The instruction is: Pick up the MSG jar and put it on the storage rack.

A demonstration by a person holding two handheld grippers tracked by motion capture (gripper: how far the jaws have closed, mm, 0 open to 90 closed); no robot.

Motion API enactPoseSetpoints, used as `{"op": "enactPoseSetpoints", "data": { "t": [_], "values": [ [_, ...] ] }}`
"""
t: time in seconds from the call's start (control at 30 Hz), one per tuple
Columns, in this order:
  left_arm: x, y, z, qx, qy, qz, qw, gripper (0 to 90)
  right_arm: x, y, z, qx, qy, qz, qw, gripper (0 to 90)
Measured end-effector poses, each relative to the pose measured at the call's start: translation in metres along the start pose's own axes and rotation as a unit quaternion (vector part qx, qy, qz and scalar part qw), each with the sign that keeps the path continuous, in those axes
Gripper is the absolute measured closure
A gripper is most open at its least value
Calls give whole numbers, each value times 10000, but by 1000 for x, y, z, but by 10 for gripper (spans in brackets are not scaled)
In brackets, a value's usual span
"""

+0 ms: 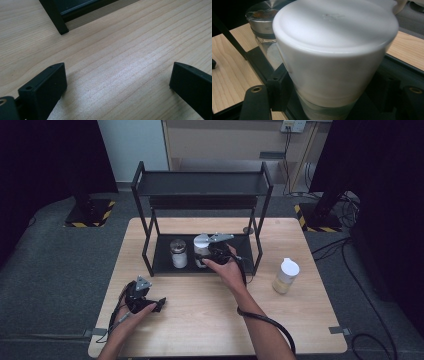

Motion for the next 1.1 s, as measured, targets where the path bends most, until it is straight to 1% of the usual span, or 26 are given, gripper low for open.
{"op": "enactPoseSetpoints", "data": {
  "t": [0.1, 0.13, 0.17, 0.4, 0.7, 0.8, 1.1],
  "values": [
    [0, 0, 0, 1, 1, -1, 10000, 0, 0, 0, 0, -10, -53, -15, 10000, 257],
    [0, 0, 0, 1, 1, -1, 10000, 0, 0, 0, 0, -10, -53, -15, 10000, 257],
    [0, 0, 0, 1, 1, -2, 10000, 0, 1, -1, 0, 27, -64, -33, 10000, 201],
    [0, 0, 0, 1, 2, -3, 10000, 0, 4, -7, -1, 57, -91, -123, 9999, 88],
    [0, 0, 0, 2, 0, -2, 10000, 0, 12, -26, -2, 81, -136, -121, 9998, 62],
    [0, 0, 0, 3, -1, -2, 10000, 0, 16, -35, -3, 85, -113, -106, 9998, 56],
    [0, 0, 0, 3, -2, -1, 10000, 0, 27, -59, -7, -2, -211, -108, 9997, 41]
  ]
}}
Point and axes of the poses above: each handheld gripper's, and its own axes: y roughly forward along the jaws, x roughly out of its underside, z roughly to its right, the point moved 7 cm from there along y, roughly forward along the jaws, and after that the axes turned 3 degrees about -x, right-handed, at the moved point
